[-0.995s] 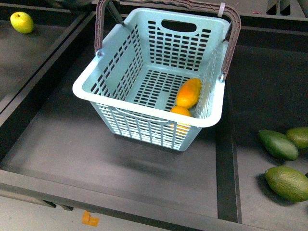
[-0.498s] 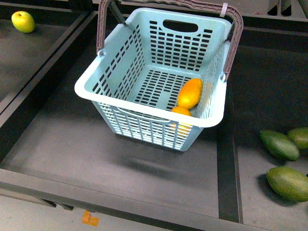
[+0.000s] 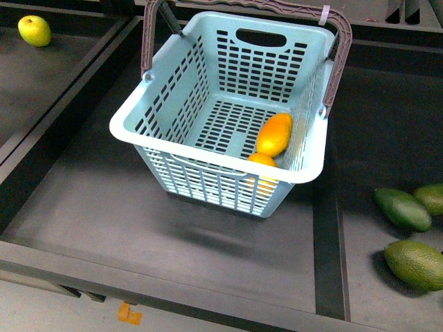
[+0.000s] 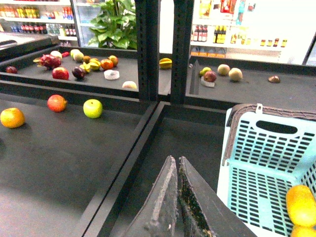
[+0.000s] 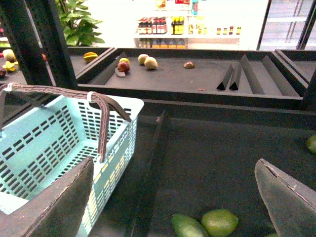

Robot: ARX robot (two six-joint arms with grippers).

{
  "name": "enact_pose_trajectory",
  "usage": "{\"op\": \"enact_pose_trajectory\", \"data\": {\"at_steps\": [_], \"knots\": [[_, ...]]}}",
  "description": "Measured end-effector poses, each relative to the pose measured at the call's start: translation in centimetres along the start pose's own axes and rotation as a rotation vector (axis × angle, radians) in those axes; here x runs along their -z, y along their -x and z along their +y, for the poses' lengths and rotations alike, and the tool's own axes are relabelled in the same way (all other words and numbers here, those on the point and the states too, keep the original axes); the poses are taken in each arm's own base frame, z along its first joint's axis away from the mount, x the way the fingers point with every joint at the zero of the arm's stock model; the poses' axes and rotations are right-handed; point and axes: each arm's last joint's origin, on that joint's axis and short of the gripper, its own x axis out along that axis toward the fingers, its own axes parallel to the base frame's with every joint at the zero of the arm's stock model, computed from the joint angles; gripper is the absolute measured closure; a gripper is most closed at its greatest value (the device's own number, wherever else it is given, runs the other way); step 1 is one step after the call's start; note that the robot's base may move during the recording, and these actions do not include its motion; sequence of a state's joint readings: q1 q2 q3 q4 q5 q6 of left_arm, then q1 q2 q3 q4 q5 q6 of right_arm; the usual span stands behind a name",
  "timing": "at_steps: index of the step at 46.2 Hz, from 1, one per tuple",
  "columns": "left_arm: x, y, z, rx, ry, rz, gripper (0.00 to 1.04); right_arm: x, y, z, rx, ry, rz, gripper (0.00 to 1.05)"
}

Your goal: Pick lemon and mango into basket

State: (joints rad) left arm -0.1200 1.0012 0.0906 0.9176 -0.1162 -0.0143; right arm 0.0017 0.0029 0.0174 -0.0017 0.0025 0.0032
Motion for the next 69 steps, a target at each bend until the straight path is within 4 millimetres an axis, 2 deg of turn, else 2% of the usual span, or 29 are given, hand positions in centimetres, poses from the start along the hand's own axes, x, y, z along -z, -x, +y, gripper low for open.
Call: {"op": "enact_pose_trajectory", "data": {"at_steps": [5, 14, 37, 69], "knots": [[0.8, 0.9, 0.4, -0.002, -0.003, 0.026, 1.01, 0.0, 0.0, 0.0, 0.000, 0.000, 0.000, 0.09], [0.4, 2.1, 1.6, -0.006, -0.004, 0.011, 1.01, 0.0, 0.0, 0.0, 0.000, 0.000, 0.000, 0.09], [-0.2, 4.7, 1.6, 0.000, -0.004, -0.006, 1.01, 0.0, 0.0, 0.0, 0.000, 0.000, 0.000, 0.09], [-0.2, 6.3, 1.6, 0.000, -0.004, -0.009, 1.01, 0.0, 0.0, 0.0, 0.000, 0.000, 0.000, 0.09]]}}
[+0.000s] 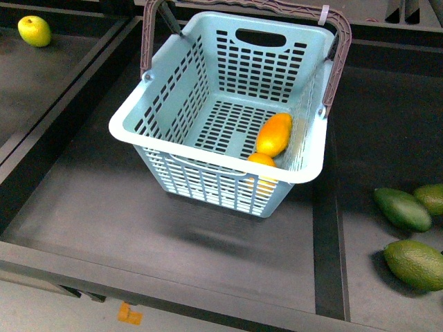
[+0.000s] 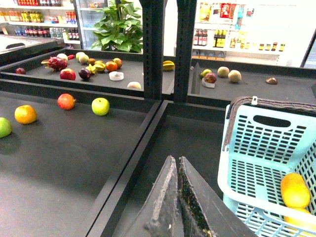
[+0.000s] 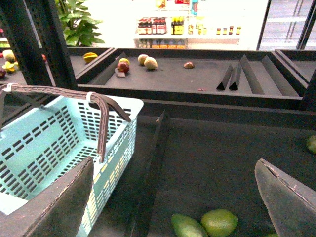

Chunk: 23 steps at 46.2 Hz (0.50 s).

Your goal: Pick lemon and mango into basket

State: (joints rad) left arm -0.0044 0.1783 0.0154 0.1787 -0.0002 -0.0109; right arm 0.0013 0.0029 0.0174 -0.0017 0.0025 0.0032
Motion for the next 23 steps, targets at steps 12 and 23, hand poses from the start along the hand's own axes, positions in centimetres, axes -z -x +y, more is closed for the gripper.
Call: {"op": "enact_pose_trajectory", "data": {"at_steps": [12, 23], "knots": [[0.3, 1.1, 0.0, 0.000, 0.000, 0.004, 1.01, 0.0, 0.0, 0.0, 0.000, 0.000, 0.000, 0.09], [0.3, 1.1, 0.0, 0.000, 0.000, 0.005, 1.01, 0.0, 0.0, 0.0, 0.000, 0.000, 0.000, 0.09]]}}
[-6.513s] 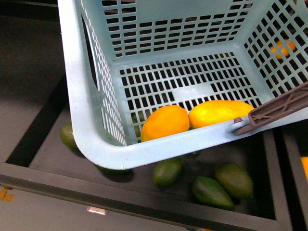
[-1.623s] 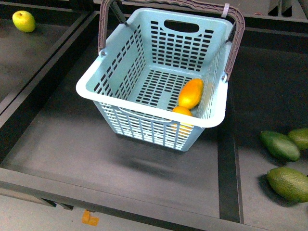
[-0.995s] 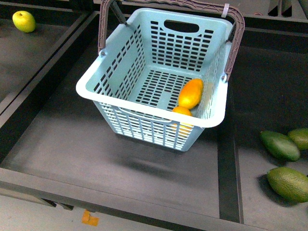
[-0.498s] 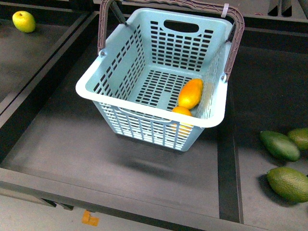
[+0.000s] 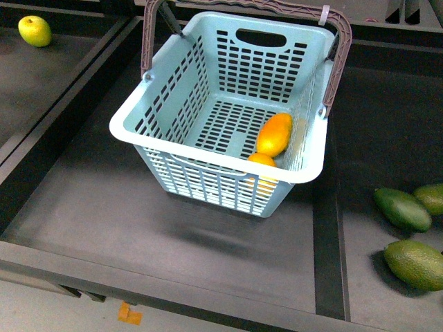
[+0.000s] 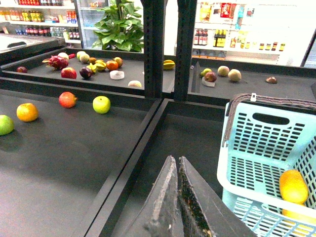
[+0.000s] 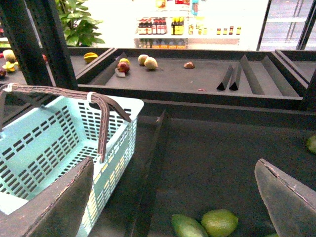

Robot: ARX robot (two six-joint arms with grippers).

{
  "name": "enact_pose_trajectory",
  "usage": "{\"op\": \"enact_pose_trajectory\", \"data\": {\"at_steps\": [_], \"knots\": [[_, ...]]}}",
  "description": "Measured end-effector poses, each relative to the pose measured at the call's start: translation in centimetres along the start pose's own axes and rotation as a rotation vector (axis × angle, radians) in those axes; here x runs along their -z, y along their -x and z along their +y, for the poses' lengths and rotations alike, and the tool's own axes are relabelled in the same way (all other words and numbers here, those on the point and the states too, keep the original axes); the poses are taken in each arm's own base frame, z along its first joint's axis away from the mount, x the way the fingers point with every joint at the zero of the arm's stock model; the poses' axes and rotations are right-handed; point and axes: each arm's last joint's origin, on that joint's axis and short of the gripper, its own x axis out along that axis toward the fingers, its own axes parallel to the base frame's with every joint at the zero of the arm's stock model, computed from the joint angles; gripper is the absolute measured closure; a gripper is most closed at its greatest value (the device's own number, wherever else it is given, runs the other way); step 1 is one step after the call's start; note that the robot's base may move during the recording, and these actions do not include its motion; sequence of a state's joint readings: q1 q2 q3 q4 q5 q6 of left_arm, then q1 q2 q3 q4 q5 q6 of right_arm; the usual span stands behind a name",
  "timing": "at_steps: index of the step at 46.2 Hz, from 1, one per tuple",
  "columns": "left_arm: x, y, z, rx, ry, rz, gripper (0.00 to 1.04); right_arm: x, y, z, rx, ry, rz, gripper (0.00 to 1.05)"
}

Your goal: Pick lemon and mango into basket

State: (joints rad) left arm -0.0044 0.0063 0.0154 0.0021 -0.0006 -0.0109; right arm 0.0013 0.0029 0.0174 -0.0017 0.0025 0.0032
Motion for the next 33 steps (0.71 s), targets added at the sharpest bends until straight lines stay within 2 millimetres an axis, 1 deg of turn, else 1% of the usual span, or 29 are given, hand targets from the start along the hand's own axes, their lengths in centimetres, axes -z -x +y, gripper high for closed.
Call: {"op": "enact_pose_trajectory", "data": {"at_steps": [2, 3, 6, 7, 15, 17, 18, 19, 21, 23, 26, 33], "knots": [[0.00, 0.00, 0.00, 0.000, -0.001, 0.000, 1.00, -0.01, 0.00, 0.00, 0.000, 0.000, 0.000, 0.09], [0.00, 0.00, 0.00, 0.000, 0.000, 0.000, 0.97, 0.00, 0.00, 0.00, 0.000, 0.000, 0.000, 0.09], [0.00, 0.00, 0.00, 0.000, 0.000, 0.000, 0.80, 0.00, 0.00, 0.00, 0.000, 0.000, 0.000, 0.09], [0.00, 0.00, 0.00, 0.000, 0.000, 0.000, 0.77, -0.01, 0.00, 0.00, 0.000, 0.000, 0.000, 0.09], [0.00, 0.00, 0.00, 0.000, 0.000, 0.000, 0.34, 0.00, 0.00, 0.00, 0.000, 0.000, 0.000, 0.09], [0.00, 0.00, 0.00, 0.000, 0.000, 0.000, 0.27, -0.01, 0.00, 0.00, 0.000, 0.000, 0.000, 0.09], [0.00, 0.00, 0.00, 0.000, 0.000, 0.000, 0.20, -0.01, 0.00, 0.00, 0.000, 0.000, 0.000, 0.09], [0.00, 0.00, 0.00, 0.000, 0.000, 0.000, 0.18, -0.01, 0.00, 0.00, 0.000, 0.000, 0.000, 0.09], [0.00, 0.00, 0.00, 0.000, 0.000, 0.000, 0.09, -0.01, 0.00, 0.00, 0.000, 0.000, 0.000, 0.09], [0.00, 0.00, 0.00, 0.000, -0.002, 0.000, 0.05, 0.00, 0.00, 0.00, 0.000, 0.000, 0.000, 0.09], [0.00, 0.00, 0.00, 0.000, -0.002, 0.000, 0.08, -0.01, 0.00, 0.00, 0.000, 0.000, 0.000, 0.09], [0.00, 0.00, 0.00, 0.000, -0.002, 0.000, 0.07, -0.01, 0.00, 0.00, 0.000, 0.000, 0.000, 0.09]]}}
